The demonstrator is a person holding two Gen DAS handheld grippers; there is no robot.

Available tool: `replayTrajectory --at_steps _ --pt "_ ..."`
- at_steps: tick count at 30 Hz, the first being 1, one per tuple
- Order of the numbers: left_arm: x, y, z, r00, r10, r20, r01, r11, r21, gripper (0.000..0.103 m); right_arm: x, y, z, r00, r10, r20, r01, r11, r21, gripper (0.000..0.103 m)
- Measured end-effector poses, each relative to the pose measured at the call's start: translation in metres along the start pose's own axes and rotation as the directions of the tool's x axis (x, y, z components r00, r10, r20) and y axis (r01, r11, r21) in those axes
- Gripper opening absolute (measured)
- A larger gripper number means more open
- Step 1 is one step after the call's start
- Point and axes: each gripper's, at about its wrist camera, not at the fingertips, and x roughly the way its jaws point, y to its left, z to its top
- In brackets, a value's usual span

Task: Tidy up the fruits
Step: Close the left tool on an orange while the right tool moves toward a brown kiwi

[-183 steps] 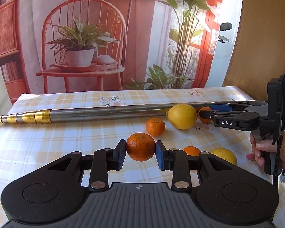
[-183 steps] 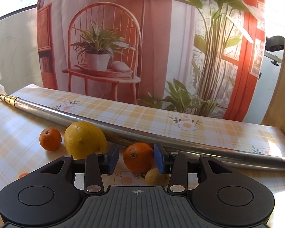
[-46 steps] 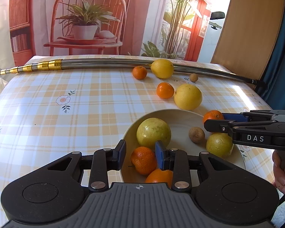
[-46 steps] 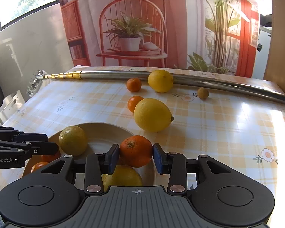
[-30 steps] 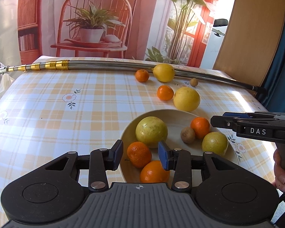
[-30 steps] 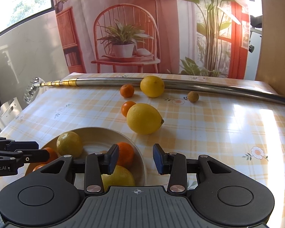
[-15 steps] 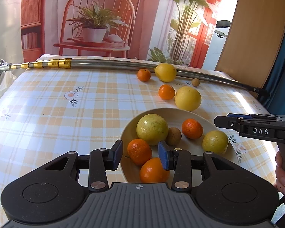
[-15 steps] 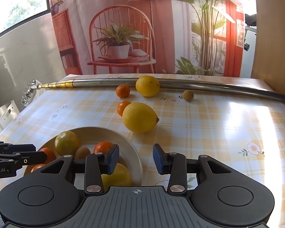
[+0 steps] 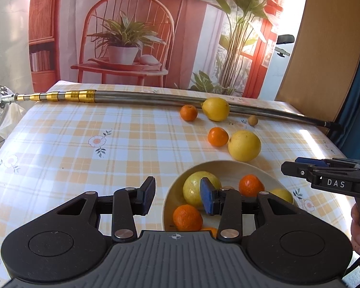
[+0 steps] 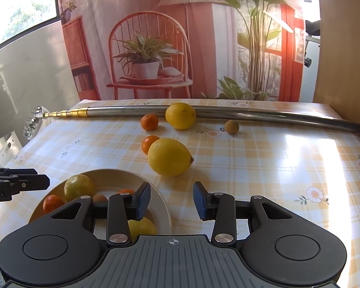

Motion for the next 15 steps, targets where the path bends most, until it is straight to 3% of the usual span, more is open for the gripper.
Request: replayTrajectory --at_steps 8,15 --pt "-0.007 0.013 0.040 0.998 0.015 0.069 -0.014 1.000 -0.015 0.043 0.000 -0.019 0.033 0.997 -0.025 0.070 0.024 0.999 0.022 0.036" --pt "0.007 0.020 0.065 0.998 0.051 0.042 -0.051 0.999 -0.001 0.051 0.013 -0.029 0.054 0.996 -0.040 0.081 0.039 0.999 0.020 0.036"
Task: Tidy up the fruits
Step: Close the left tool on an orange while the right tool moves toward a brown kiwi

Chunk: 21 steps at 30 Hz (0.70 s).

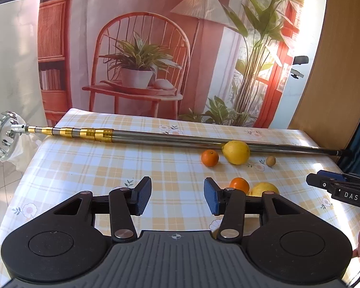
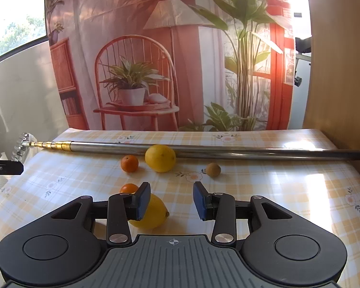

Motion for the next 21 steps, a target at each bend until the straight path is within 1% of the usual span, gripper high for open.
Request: replayTrajectory --at_steps 3,7,10,13,18,21 --pt "0.009 -0.002 0.007 1.000 0.014 -0.010 -0.014 1.000 0.023 0.051 0.009 -0.003 0.002 1.000 -0.008 -0.009 0.008 1.000 0.012 0.036" --pt "0.024 -0.005 0.015 1.000 0.004 -0.027 -0.004 1.000 0.024 0.051 0.020 -0.007 0.005 1.000 -0.015 -0.021 0.016 1.000 0.020 0.036" --pt "0.036 -0.009 0.021 0.999 -0.002 -0.035 0.003 0.999 0.042 0.051 0.028 -0.011 0.007 0.999 -0.018 -0.029 0.019 1.000 0.024 0.036" --pt "0.048 -0.013 0.026 0.999 -0.012 -0.043 0.014 0.998 0.054 0.051 0.035 -0.012 0.007 0.999 -0.017 -0.036 0.018 0.999 0.030 0.036" --pt "0.066 -0.014 0.031 0.997 -0.048 -0.058 0.050 0.998 0.032 0.051 0.045 -0.017 0.005 0.998 -0.014 -0.055 0.017 0.999 0.050 0.037" --pt "0.078 -0.016 0.031 0.996 -0.068 -0.065 0.071 0.997 0.036 0.051 0.051 -0.019 0.003 0.997 -0.019 -0.071 0.022 0.998 0.053 0.037"
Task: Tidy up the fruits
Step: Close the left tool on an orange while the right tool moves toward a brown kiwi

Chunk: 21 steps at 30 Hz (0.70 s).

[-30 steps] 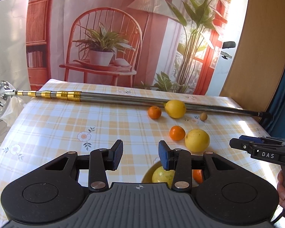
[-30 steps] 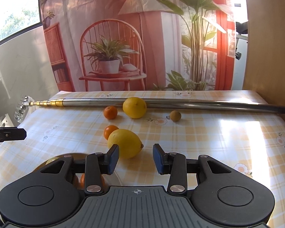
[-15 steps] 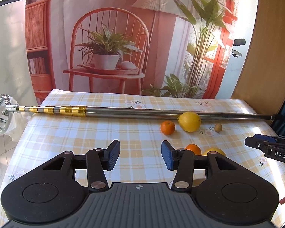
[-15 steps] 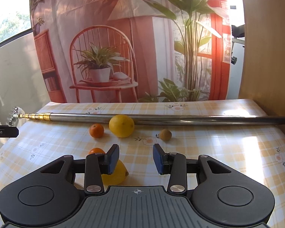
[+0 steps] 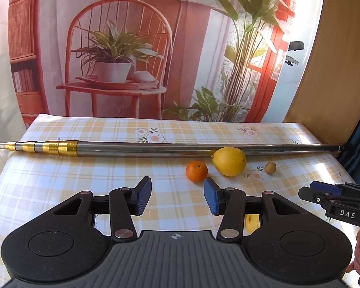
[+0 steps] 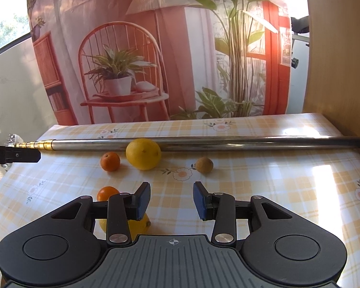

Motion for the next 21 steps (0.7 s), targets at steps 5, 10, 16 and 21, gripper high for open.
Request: replayTrajectory --at_steps 5,10,16,21 --pt "0.033 -0.005 0.007 0.997 -0.072 -0.036 0.072 0.997 0.008 0.051 0.009 -0.005 -0.003 1.000 -0.005 -0.015 0.006 1.000 0.021 0.037" --pt "0.069 -0.014 0.011 0.992 -0.122 -0.030 0.123 0.992 0.023 0.051 0.017 -0.012 -0.006 0.999 -0.003 -0.032 0.004 0.999 0.045 0.037" --pt "0.103 -0.025 0.009 0.994 -0.093 -0.057 0.098 0.991 0.091 0.050 0.023 -0.018 -0.008 0.999 0.000 -0.040 0.002 0.998 0.058 0.037" --pt "0.119 -0.024 0.010 0.995 -0.065 -0.075 0.071 0.994 0.087 0.050 0.027 -0.022 -0.010 0.999 0.003 -0.038 -0.001 0.998 0.069 0.037"
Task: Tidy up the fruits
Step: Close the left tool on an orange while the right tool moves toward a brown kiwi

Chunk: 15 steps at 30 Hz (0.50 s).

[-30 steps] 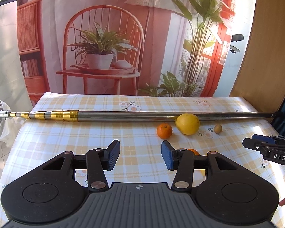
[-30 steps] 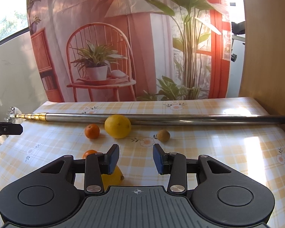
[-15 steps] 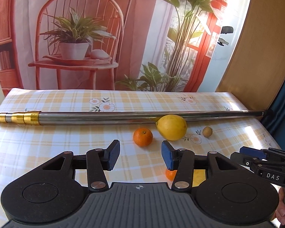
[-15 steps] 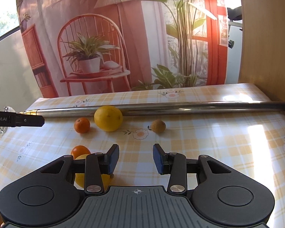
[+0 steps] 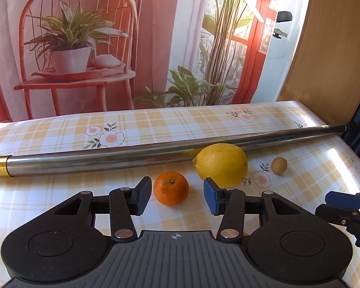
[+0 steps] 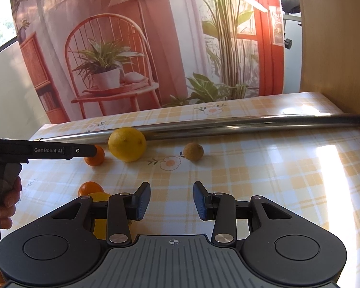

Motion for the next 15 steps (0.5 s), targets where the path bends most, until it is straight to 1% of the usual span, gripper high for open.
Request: replayTrajectory --at_steps 4,7,8,9,10,15 --pt "0.007 0.004 0.000 1.000 0.004 -0.013 -0.004 1.000 -0.020 0.050 0.004 -0.003 -0.002 1.000 -0.001 0.012 0.001 1.000 -0.008 0.037" --pt "0.012 0.004 0.001 1.000 0.011 -0.018 -0.011 1.000 -0.009 0.048 0.008 -0.005 -0.004 0.999 -0.007 0.040 0.009 0.999 -0.040 0.038" --pt "0.014 0.004 0.001 1.000 0.013 -0.019 -0.013 1.000 -0.003 0.047 0.009 -0.006 -0.003 0.999 -0.010 0.043 0.012 0.999 -0.045 0.038" --pt "0.016 0.004 0.001 1.000 0.014 -0.023 -0.014 1.000 0.004 0.041 0.012 -0.008 -0.003 0.999 -0.012 0.046 0.014 0.999 -0.046 0.038" --pt "0.017 0.003 0.002 1.000 0.016 -0.027 -0.016 1.000 0.009 0.038 0.013 -0.011 -0.002 0.999 -0.011 0.049 0.013 0.999 -0.043 0.038" --pt "0.019 0.003 0.001 1.000 0.014 -0.015 -0.014 1.000 0.022 0.038 0.016 -0.018 0.000 0.996 0.012 0.093 -0.008 0.999 -0.049 0.039"
